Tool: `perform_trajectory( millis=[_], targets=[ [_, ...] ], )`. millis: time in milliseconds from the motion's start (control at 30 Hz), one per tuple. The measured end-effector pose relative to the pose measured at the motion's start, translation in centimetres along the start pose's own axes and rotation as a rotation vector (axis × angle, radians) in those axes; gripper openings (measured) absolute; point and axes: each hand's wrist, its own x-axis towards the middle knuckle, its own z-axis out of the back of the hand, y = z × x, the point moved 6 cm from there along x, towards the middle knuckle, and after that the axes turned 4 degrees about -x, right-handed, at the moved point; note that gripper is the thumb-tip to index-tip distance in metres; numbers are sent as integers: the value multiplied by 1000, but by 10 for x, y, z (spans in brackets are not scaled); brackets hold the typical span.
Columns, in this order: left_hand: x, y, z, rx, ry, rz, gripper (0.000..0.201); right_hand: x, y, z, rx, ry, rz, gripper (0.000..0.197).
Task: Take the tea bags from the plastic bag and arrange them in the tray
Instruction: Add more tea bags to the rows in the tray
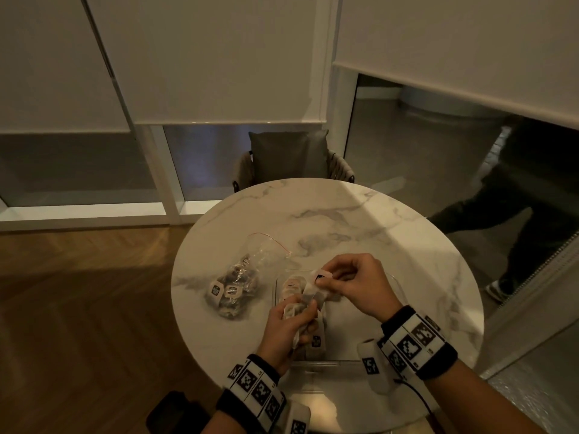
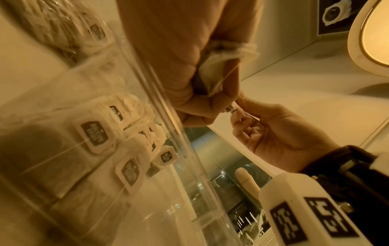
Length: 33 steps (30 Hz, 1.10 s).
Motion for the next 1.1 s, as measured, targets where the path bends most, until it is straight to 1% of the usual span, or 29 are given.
perform_trajectory(
  millis=[100,133,200,267,333,400,467,600,667,800,933,1000,1100],
  targets=[
    [0,0,2,-60,-28,24,23,12,6,16,-30,-16,-2,8],
    [0,0,3,-89,-33,37,24,17,6,22,-92,-9,4,6],
    [1,1,5,-150,-37,67,29,27,3,29,-313,33,26,4],
    [1,2,5,-201,-31,98,31,35,-5,29,-567,129,27,6],
    [1,1,4,-219,-21,118,31,39,-16,23,-738,277,-10,6],
    [0,1,3,-220,-18,137,32,42,-29,16,-847,406,-69,10],
    [0,1,3,-230,-17,155,31,43,-36,7,-920,480,-101,14],
    [0,2,2,-246,-41,174,29,44,-43,-16,-1064,581,-62,20],
    [-1,1,2,-244,-49,176,28,46,-47,-25,-1112,592,-44,23],
    [-2,3,3,-239,-61,193,21,50,-51,-33,-1212,597,-34,22],
    [-1,3,3,-236,-69,192,26,53,-53,-31,-1267,574,-18,23],
    [-1,3,2,-251,-66,195,31,55,-51,-28,-1257,537,-1,20],
    [-1,2,1,-274,-49,194,33,56,-41,-18,-1177,456,37,14]
  ],
)
